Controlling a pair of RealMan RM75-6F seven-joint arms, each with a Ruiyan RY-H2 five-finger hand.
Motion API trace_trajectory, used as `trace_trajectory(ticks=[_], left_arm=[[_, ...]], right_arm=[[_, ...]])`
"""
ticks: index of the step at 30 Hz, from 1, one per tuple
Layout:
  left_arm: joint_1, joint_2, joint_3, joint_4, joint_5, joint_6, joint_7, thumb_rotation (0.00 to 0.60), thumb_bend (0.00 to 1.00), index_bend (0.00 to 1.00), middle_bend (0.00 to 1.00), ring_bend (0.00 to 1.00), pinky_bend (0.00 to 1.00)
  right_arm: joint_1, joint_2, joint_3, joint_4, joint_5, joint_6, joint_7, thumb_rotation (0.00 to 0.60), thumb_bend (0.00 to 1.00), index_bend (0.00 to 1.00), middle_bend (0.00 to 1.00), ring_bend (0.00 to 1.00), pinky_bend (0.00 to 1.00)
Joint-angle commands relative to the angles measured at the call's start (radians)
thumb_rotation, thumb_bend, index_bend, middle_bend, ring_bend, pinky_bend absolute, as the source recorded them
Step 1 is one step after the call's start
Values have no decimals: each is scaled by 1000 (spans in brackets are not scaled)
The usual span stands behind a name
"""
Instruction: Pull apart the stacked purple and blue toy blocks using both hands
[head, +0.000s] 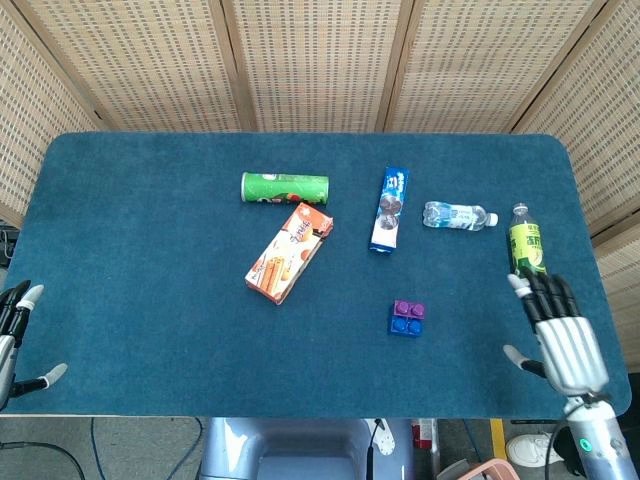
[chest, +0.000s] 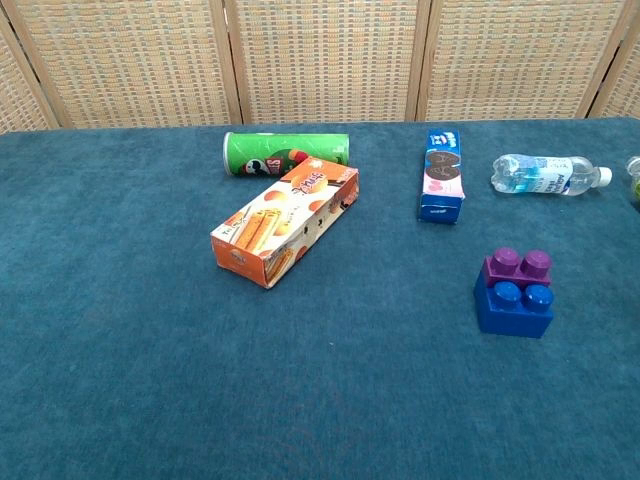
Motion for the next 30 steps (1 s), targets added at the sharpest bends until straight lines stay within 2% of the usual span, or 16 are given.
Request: trace_trajectory(ticks=[1,3,6,11,14,23,30], left_arm=[[-8,-6,-6,0,-20,-13,16,600,0,0,0,0,0],[-12,-10,-12,-1,-36,-18,23,600,0,0,0,0,0],[-20,-15,-21,-3,-59,-30,34,600,0,0,0,0,0],[-37,-26,-27,-2,-91,-58,61,600,0,0,0,0,0],[-42,-31,-29,-1,-101,-64,72,600,0,0,0,0,0],[-41,-29,-25,-5,-96,-58,68,600,0,0,0,0,0],[-39,-28,-24,-5,-95,-52,65,600,0,0,0,0,0]], right_arm=[[149,-21,35,34,78,-232,97,600,8,35,8,0,0],[203,-44,55,44,128,-319,98,600,27,69,46,0,0],[258,-101,84,64,203,-385,75,600,78,147,130,0,0],[309,-191,110,98,309,-433,34,600,187,208,158,0,0],[329,-224,122,94,386,-450,1,600,241,272,216,0,0],[375,-220,102,9,566,-471,-173,600,268,329,270,0,0],[399,-240,89,-1,627,-463,-218,600,276,337,273,0,0]])
